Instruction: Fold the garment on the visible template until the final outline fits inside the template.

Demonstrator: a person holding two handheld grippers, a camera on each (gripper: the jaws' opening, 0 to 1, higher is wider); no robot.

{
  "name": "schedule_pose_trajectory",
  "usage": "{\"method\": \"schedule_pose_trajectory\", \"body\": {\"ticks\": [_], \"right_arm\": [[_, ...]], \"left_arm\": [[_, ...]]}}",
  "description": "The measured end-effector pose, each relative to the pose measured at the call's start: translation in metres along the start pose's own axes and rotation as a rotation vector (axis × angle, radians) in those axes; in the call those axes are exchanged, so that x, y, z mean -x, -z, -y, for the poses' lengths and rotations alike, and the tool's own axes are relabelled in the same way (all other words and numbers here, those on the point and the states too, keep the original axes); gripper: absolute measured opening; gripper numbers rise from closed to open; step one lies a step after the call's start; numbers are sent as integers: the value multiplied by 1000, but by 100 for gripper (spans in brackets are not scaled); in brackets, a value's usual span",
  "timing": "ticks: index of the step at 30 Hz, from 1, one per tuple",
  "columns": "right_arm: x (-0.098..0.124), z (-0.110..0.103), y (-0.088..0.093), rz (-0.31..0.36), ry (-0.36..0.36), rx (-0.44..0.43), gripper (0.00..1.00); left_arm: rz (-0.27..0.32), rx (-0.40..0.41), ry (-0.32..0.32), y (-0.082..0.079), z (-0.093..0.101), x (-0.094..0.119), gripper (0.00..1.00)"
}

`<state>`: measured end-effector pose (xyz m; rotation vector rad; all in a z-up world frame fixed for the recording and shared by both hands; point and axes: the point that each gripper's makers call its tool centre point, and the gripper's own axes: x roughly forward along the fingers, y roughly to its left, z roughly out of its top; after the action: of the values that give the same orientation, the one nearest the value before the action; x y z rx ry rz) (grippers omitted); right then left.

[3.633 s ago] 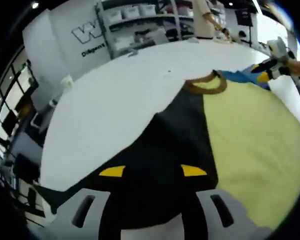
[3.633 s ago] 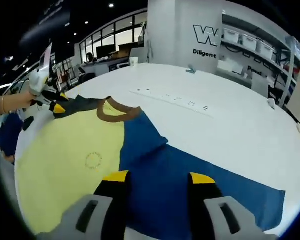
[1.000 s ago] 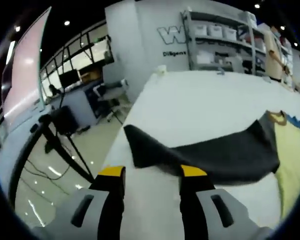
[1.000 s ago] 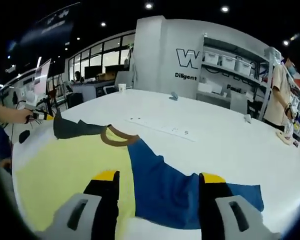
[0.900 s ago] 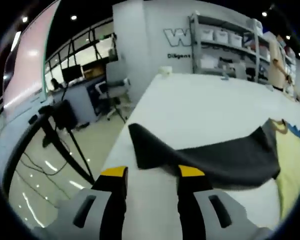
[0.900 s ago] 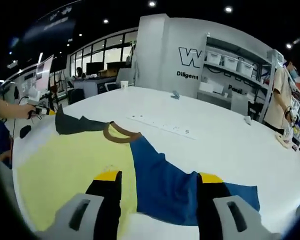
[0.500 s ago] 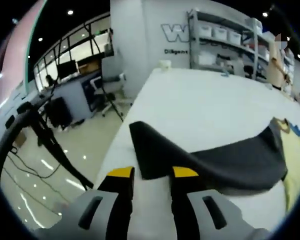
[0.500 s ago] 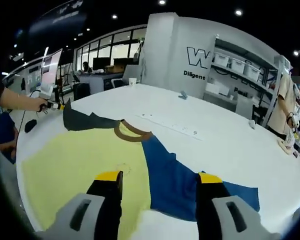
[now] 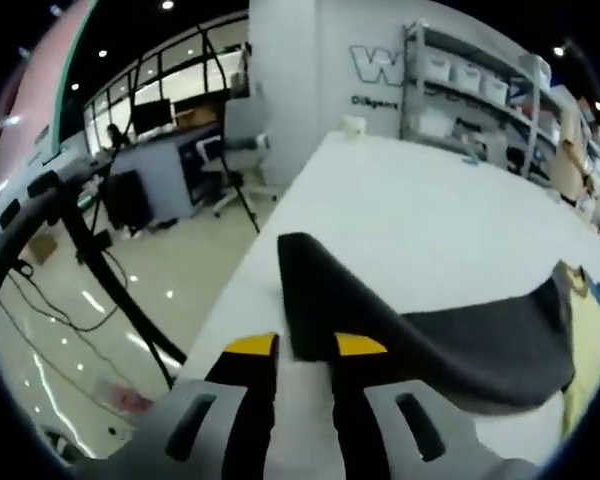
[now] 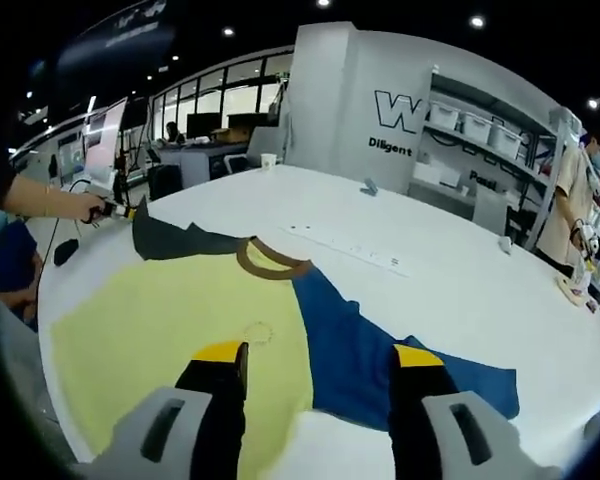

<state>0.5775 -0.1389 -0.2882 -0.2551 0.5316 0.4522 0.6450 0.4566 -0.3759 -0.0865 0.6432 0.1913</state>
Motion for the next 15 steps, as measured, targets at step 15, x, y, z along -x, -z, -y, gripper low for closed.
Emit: {"method": "schedule_pose_trajectory", "body": {"ticks": [15], "right_arm": [[4, 0, 5, -10, -10, -33, 55]], "left_arm": [[8, 17, 10, -1, 10, 12, 0]]}}
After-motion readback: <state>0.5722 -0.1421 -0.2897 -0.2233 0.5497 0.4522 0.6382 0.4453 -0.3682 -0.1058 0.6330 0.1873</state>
